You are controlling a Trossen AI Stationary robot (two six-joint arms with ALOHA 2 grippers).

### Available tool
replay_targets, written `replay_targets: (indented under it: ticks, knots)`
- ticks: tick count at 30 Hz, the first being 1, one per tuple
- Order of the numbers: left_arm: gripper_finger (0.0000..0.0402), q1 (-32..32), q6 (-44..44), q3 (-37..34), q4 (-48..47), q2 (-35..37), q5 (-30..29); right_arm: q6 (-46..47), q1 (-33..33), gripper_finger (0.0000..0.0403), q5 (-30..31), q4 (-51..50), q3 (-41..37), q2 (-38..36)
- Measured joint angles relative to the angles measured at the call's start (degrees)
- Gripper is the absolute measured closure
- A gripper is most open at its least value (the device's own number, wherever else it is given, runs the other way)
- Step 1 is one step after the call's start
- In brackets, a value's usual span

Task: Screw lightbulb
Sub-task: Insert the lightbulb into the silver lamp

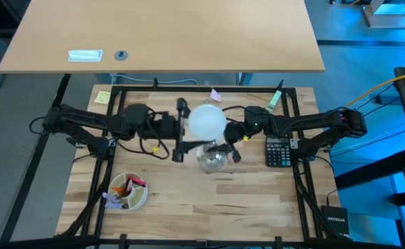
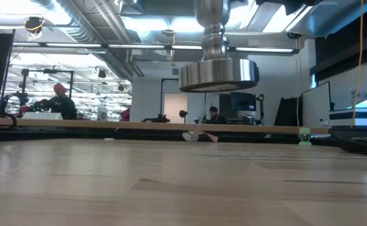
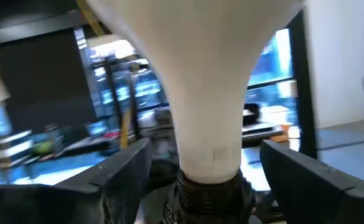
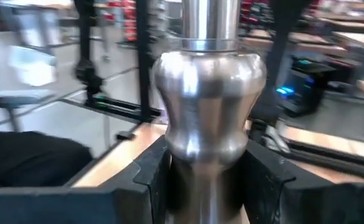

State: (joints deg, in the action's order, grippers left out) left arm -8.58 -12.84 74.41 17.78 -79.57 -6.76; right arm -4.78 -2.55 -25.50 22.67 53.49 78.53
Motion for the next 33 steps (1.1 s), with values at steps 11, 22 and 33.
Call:
replay_targets:
  ticks: [11,22,33]
  knots:
    - [0.0108,-5.21,0.90,0.07,-8.83,4.35,-31.43,0.07,0.00,0.0255,32.22,-4.90,-0.02,-1.11]
    - [0.0128,-2.63,0.33,0.07,-0.48,-2.33,-47.19,0.53,-0.04,0.0255,47.95,-3.29,-0.26,4.18]
    - [0.0128,-2.38,-0.63,0.09,-0.71,-2.52,-52.28,-0.21,-0.04,0.0256,48.92,-2.80,-0.26,4.71]
